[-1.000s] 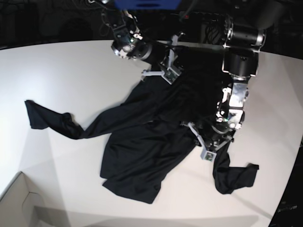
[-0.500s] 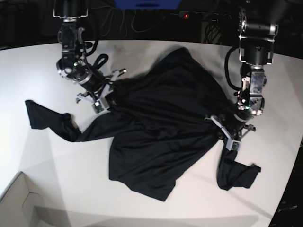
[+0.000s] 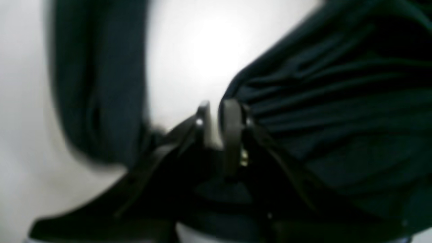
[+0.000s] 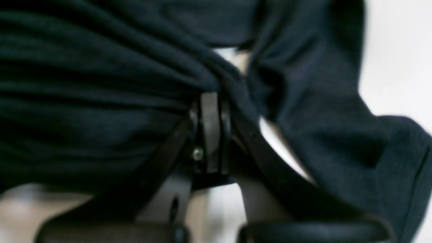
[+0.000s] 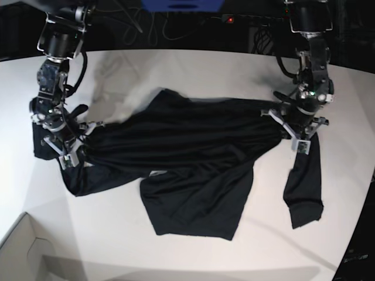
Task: Layout the t-shirt on the table in an organized manner, then fold the t-shirt properly
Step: 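Grasp the shirt's collar edge with both grippers and pull it taut, then lay the shirt down and release it from both grippers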
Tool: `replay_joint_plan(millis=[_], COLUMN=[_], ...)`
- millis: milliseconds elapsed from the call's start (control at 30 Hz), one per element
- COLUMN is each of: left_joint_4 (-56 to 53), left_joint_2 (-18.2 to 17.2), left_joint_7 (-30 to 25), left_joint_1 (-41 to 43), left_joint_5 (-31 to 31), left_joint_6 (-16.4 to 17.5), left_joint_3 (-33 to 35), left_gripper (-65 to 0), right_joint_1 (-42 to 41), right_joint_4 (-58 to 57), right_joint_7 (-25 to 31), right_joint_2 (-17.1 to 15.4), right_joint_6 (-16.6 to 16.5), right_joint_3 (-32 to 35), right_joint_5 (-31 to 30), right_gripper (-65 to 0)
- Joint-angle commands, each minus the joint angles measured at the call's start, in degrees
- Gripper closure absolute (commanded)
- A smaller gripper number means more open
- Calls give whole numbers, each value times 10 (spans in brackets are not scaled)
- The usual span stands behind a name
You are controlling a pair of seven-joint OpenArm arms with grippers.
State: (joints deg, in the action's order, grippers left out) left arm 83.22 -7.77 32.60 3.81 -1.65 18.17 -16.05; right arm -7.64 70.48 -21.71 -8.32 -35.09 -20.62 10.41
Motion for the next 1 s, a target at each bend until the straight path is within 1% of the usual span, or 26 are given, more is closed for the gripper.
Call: replay_joint_plan(millis=[0, 100, 200, 267, 333, 367, 433, 500, 533, 633, 733, 800, 833, 867, 900, 967], left_joint_4=[34, 82, 77, 46, -12, -48, -125, -201, -239, -356, -448, -510, -534, -553, -568, -577], left_joint_2=[-3, 25, 37, 39, 39, 40, 57, 72, 80, 98, 99, 95, 93, 86, 71, 55], left_joint_7=[-13, 1, 10, 8, 7, 7, 6, -1, -15, -94, -158, -194, -210, -222, -237, -255], left_joint_1=[-14, -54, -110, -149, -199, -223, -269, -308, -326, -362, -389, -403, -409, -412, -413, -412], left_joint_5=[-4, -3, 0, 0, -3, -3, -3, -1, -1, 1, 1, 1, 1, 1, -3, -3], left_joint_6=[-3, -3, -3, -3, -5, -5, -5, -5, -5, -8, -10, -10, -10, -10, -10, -10], left_joint_3=[-2, 15, 58, 93, 134, 152, 186, 205, 212, 234, 274, 295, 295, 293, 286, 269], left_gripper=[-69, -70, -70, -70, -70, -70, -70, -70, -70, -70, -70, -70, -70, -70, -70, -70], right_joint_1=[-1, 25, 59, 86, 116, 128, 157, 181, 190, 212, 217, 214, 213, 211, 208, 199], right_joint_4=[33, 112, 195, 240, 275, 284, 294, 293, 292, 273, 248, 220, 206, 196, 185, 167], right_joint_7=[8, 8, 8, 8, 8, 8, 8, 8, 8, 12, 11, 12, 13, 13, 14, 14], right_joint_2=[-6, 12, 54, 82, 117, 128, 142, 145, 147, 147, 146, 143, 143, 139, 129, 117], right_joint_6=[3, 3, 3, 3, 3, 3, 3, 3, 3, 3, 3, 3, 3, 3, 3, 3], right_joint_3=[-9, -8, -7, -6, 4, 19, 52, 90, 112, 171, 202, 209, 205, 197, 189, 182], right_joint_5=[-3, -3, -3, -3, -3, -3, -3, -3, -3, -3, -1, -1, 0, 0, 0, -1], right_gripper=[0, 0, 0, 0, 0, 0, 0, 0, 0, 0, 0, 0, 0, 0, 0, 0])
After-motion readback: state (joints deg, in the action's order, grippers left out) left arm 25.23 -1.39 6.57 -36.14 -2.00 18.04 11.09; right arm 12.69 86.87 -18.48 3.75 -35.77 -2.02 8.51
